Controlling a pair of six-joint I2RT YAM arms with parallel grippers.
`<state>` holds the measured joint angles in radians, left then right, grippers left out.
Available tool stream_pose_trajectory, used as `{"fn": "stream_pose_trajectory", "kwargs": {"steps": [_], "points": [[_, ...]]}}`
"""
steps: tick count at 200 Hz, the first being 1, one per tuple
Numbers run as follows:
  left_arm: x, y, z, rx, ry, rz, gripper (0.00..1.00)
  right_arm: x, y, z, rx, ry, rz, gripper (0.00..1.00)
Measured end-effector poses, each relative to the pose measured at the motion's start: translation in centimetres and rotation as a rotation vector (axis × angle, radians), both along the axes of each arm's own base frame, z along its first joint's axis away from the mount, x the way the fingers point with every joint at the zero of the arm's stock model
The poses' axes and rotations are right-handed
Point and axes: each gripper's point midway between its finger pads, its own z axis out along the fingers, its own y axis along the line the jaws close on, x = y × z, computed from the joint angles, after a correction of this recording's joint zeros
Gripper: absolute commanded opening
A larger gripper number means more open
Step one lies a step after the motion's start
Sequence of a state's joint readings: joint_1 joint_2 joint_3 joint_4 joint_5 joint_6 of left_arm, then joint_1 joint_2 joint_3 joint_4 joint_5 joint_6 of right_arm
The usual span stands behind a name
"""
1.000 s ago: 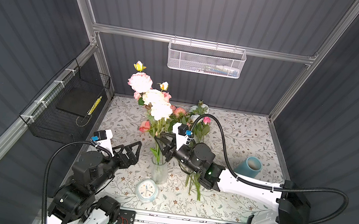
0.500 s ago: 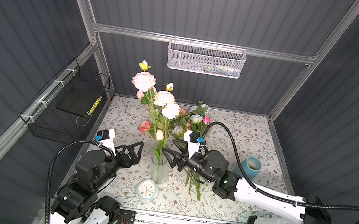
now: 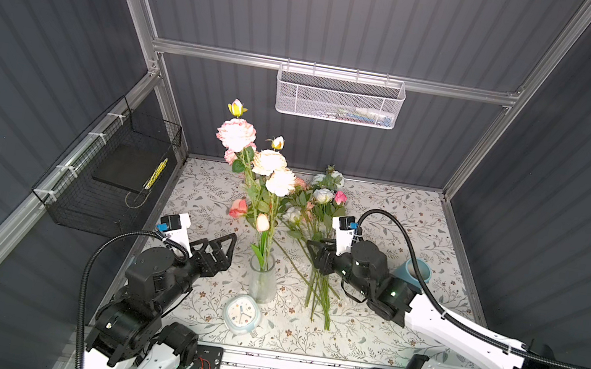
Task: Arrange the flowers into the vase
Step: 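Open the right gripper and move it back to the flower bunch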
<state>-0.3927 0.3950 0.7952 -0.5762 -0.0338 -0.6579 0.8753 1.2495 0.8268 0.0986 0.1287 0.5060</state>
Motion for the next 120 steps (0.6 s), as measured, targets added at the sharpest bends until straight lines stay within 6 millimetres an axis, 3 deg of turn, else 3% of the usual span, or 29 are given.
{"fn": "stream_pose_trajectory", "kwargs": {"steps": [23,45,87,120], "points": [[0.0,0.0,0.0,0.003,0.000,-0.001,1.00,2.3,-0.9,-5.3,-0.126,0.171,-0.080,0.33],[-0.1,0.0,-0.2,0.008,0.003,-0.002,1.00,3.1,-2.0,-9.0,-0.191,0.282,-0.143,0.32],[-0.4,0.2,-0.2,0.010,-0.004,-0.003,1.00,4.9,-5.8,-12.2,-0.207,0.383,-0.302,0.33],[-0.4,0.2,-0.4,0.012,0.000,-0.003,1.00,6.4,-7.5,-15.0,-0.205,0.454,-0.374,0.33]]}}
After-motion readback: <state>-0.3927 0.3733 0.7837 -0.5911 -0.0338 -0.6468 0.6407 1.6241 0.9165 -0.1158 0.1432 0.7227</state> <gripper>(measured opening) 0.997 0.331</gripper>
